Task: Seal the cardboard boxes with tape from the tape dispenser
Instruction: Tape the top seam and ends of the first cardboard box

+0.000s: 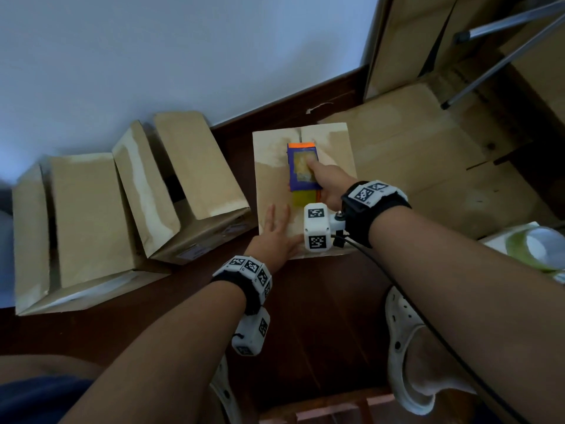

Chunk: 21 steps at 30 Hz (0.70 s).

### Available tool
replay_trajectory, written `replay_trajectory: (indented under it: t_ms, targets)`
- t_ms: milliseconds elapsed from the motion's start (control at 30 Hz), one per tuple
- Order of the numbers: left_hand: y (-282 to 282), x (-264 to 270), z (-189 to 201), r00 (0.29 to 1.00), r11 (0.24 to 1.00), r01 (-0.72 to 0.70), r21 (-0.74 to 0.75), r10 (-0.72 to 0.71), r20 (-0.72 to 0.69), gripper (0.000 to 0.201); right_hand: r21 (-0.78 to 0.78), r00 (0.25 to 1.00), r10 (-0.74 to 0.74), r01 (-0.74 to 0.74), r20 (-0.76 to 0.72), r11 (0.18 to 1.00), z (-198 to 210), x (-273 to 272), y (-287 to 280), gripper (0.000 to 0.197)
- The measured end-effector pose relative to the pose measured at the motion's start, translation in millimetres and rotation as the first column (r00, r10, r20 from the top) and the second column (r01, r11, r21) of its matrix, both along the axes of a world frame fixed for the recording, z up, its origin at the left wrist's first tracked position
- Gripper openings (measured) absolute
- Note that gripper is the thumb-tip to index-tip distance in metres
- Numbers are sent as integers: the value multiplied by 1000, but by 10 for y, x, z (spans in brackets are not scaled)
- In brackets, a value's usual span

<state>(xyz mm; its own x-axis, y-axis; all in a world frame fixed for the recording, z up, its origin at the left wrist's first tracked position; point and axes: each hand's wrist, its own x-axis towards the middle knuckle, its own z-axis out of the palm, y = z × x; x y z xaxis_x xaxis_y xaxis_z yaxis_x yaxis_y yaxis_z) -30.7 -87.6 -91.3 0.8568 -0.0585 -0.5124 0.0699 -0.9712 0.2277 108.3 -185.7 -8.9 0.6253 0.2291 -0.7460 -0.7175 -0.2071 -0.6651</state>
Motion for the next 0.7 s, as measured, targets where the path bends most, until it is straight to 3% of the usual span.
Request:
replay_trajectory:
  t_ms: [167,300,700]
  targets:
    - [-50,4,196,999,998,-38,-47,37,-19,63,5,999,-15,15,-29,1000,-93,-93,-94,51]
    - [-88,-3,193,1000,999,28,32,-28,-11,65,-32,997,31,-33,-71,999,-187,-311,-165,51]
    - [-18,22,-90,998,992,59,108,-61,9,65,98,986,-15,31,-165,995,-32,-519,-383,51]
